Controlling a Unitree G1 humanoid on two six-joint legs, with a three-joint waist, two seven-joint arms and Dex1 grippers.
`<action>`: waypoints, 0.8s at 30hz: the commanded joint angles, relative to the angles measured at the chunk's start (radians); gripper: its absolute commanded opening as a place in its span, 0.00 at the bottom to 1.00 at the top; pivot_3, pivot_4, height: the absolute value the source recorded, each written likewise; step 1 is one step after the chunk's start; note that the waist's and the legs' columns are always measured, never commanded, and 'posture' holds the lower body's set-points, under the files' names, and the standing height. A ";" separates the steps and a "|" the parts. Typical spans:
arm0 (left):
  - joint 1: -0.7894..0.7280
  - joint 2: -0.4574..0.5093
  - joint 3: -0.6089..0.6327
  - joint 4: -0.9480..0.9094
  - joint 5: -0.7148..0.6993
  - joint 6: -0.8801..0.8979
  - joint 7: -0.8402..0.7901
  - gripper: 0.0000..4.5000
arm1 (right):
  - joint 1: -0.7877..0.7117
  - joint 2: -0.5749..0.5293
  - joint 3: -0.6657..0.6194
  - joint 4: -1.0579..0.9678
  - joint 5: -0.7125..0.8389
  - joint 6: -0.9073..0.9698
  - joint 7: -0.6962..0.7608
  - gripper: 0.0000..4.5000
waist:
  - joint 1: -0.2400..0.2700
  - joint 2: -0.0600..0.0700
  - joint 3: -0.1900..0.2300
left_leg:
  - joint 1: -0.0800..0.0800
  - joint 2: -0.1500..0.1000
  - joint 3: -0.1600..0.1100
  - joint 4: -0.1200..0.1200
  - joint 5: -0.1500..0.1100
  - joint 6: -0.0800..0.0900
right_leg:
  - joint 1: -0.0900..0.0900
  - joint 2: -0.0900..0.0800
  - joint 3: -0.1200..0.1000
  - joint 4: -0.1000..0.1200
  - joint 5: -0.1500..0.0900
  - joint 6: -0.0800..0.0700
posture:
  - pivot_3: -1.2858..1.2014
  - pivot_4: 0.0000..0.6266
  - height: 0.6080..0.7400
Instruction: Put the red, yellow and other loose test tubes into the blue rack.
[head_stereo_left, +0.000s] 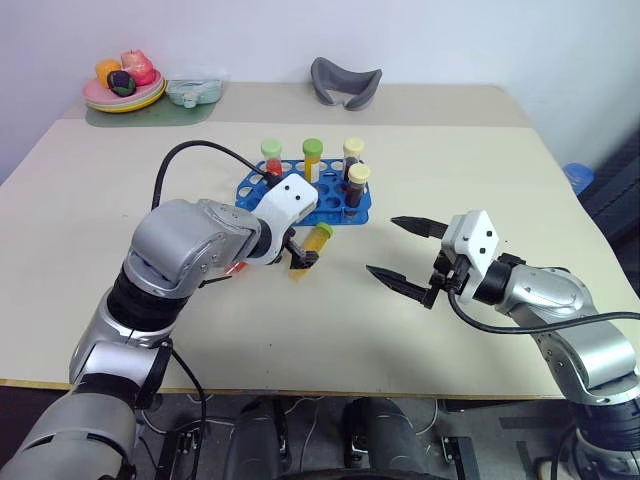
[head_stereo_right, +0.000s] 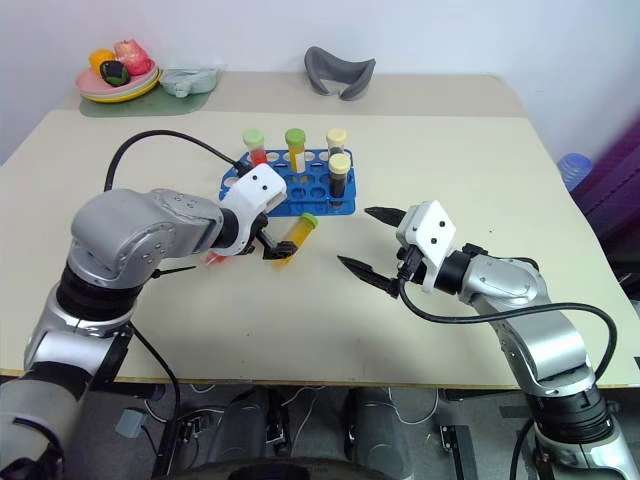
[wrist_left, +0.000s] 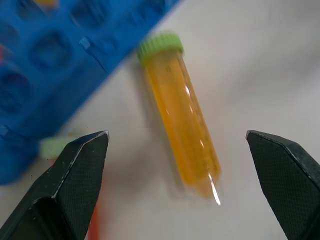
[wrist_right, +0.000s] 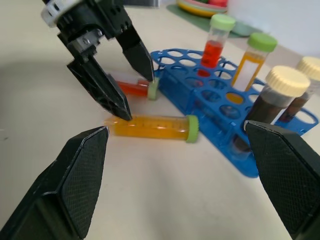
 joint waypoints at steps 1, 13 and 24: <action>-0.050 -0.007 -0.035 0.053 -0.053 0.008 0.057 1.00 | 0.009 -0.063 -0.050 -0.053 0.050 0.029 0.071 0.99 | 0.003 0.000 0.000 | 0.000 0.000 0.000 0.000 0.000 0.000 | 0.000 0.000 0.000 0.000 0.000 0.000 | 0.52 0.24 0.47; -0.143 -0.225 -0.041 0.355 -0.049 0.008 0.326 1.00 | 0.092 -0.179 -0.106 -0.066 0.114 0.078 0.206 0.99 | 0.023 -0.003 0.002 | 0.000 -0.003 -0.002 0.001 0.000 0.000 | 0.001 -0.002 0.000 0.000 0.000 0.000 | 0.52 0.24 0.47; -0.189 -0.394 0.110 0.574 -0.057 0.008 0.591 1.00 | 0.110 -0.162 -0.110 -0.078 0.121 0.085 0.185 0.99 | 0.023 -0.003 0.002 | 0.000 -0.004 -0.003 0.001 0.000 0.000 | 0.002 -0.002 0.000 0.000 0.000 0.001 | 0.52 0.24 0.47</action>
